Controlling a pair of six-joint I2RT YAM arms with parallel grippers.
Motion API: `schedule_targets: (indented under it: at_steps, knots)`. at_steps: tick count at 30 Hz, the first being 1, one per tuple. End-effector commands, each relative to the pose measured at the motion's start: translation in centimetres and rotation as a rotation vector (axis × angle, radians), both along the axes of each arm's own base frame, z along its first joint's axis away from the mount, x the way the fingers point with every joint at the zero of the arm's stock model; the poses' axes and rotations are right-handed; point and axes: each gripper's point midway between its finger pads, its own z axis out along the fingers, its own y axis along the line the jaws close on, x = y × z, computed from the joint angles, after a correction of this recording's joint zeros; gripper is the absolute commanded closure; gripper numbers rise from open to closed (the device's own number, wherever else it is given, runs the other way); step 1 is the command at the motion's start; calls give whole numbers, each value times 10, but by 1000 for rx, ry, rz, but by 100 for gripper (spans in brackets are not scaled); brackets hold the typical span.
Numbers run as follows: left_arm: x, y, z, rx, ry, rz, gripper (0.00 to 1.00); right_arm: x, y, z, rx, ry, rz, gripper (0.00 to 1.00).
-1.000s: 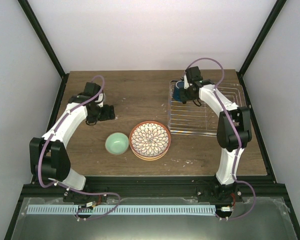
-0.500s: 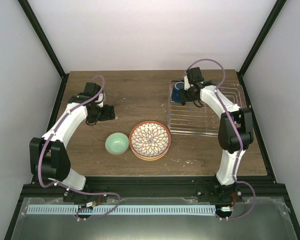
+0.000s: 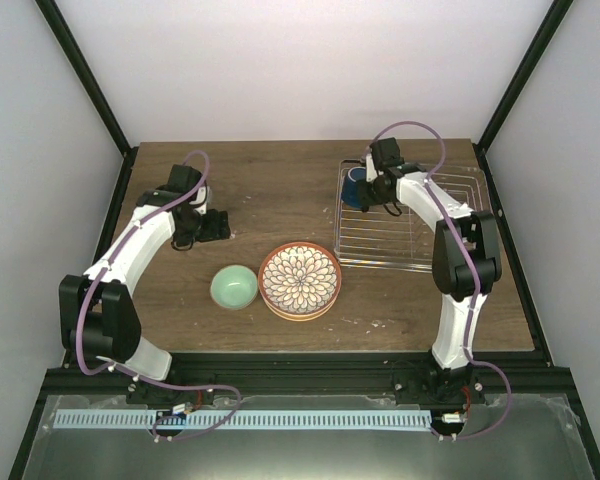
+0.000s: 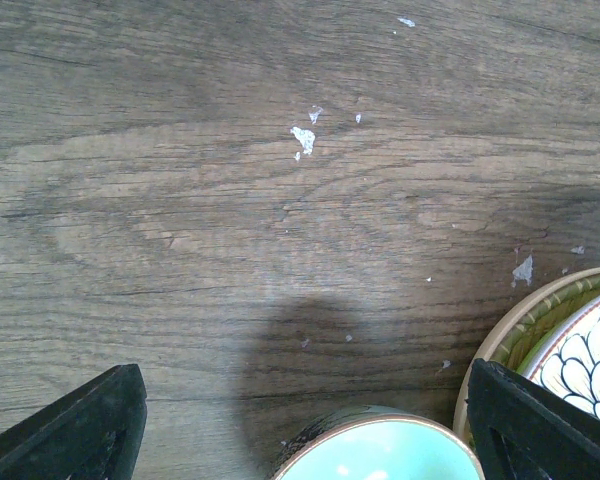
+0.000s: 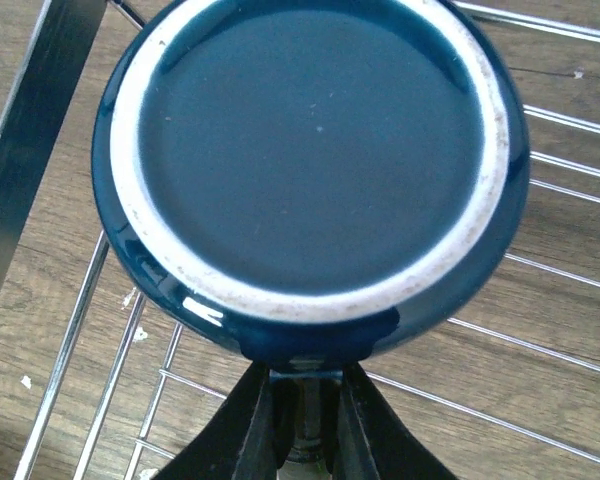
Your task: Load the mixed dishes into the dish rack
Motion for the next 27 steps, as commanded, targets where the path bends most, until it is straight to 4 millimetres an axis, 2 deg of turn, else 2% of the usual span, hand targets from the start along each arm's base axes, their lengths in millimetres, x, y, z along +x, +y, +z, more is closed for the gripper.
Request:
schedule_targets:
  at_steps: [1,3,10,14,19,22,25,27]
  knots:
    - [5,-2,0,-3,-6,-14,10,19,6,23,29,-105,8,85]
    - [4,-2,-2,-1,-3,-13,10,17,5,22,20,-99,11,74]
    - [-1,-2,-6,-5,13,-13,10,5,2,21,0,-74,32,45]
    - [-4,-1,-8,-4,25,-12,10,-12,3,20,0,-42,68,30]
    - [-9,-3,-11,-16,38,-10,10,-39,-1,13,-27,21,90,24]
    - [-13,-3,-12,-23,45,-9,10,-50,-6,17,-39,37,82,23]
    - [-21,-5,-14,-30,66,-17,10,-55,-10,33,-44,22,58,23]
    - [-31,-6,-17,-34,91,-23,10,-54,-13,53,-43,-13,44,23]
